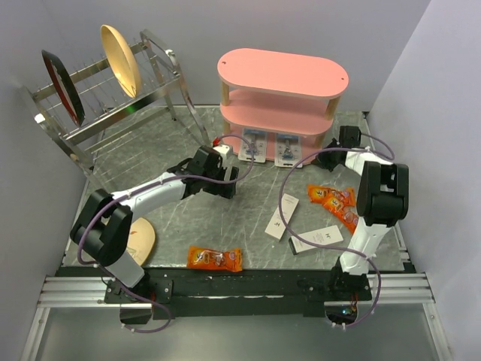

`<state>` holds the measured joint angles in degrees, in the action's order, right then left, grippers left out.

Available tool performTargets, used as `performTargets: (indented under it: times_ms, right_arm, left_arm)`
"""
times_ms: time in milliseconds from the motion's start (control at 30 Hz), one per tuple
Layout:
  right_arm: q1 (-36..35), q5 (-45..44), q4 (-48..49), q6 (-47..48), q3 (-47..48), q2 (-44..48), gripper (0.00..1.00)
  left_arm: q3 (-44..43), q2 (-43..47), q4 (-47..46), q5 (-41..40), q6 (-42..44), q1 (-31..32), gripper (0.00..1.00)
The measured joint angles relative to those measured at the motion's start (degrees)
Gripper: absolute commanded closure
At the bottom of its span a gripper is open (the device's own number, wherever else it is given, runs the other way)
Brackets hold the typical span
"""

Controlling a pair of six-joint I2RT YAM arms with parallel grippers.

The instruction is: Place and organize the shaving razors onto the shelf

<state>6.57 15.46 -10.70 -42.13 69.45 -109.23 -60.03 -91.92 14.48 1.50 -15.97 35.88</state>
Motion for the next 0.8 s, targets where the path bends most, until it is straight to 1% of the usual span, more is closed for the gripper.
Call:
performTargets:
  times_ms: [267, 367, 467, 800]
  right_arm:
    - [-3.85, -0.52, -0.5, -3.26, 0.0, -3.34, 1.0]
    - [-4.9, -1.07, -2.73, -4.11, 2.23, -4.83, 1.0]
    - [-5.05, -1.7, -3.54, -4.24, 3.41, -5.35, 1.0]
    - [-5.2, -3.02, -3.52, -4.59, 3.17, -5.07, 1.0]
  left_arm:
    - [-0.74, -0.24, -0.07, -0.72, 0.7, 0.0, 0.01]
    - [-0.74, -0.5, -0.04, -0.92, 0.79, 0.0, 0.0]
    - [-0.74, -0.61, -0.04, -0.94, 0.83, 0.0, 0.0]
    - [-0.74, -0.79, -0.44, -0.94, 0.68, 0.0, 0.0]
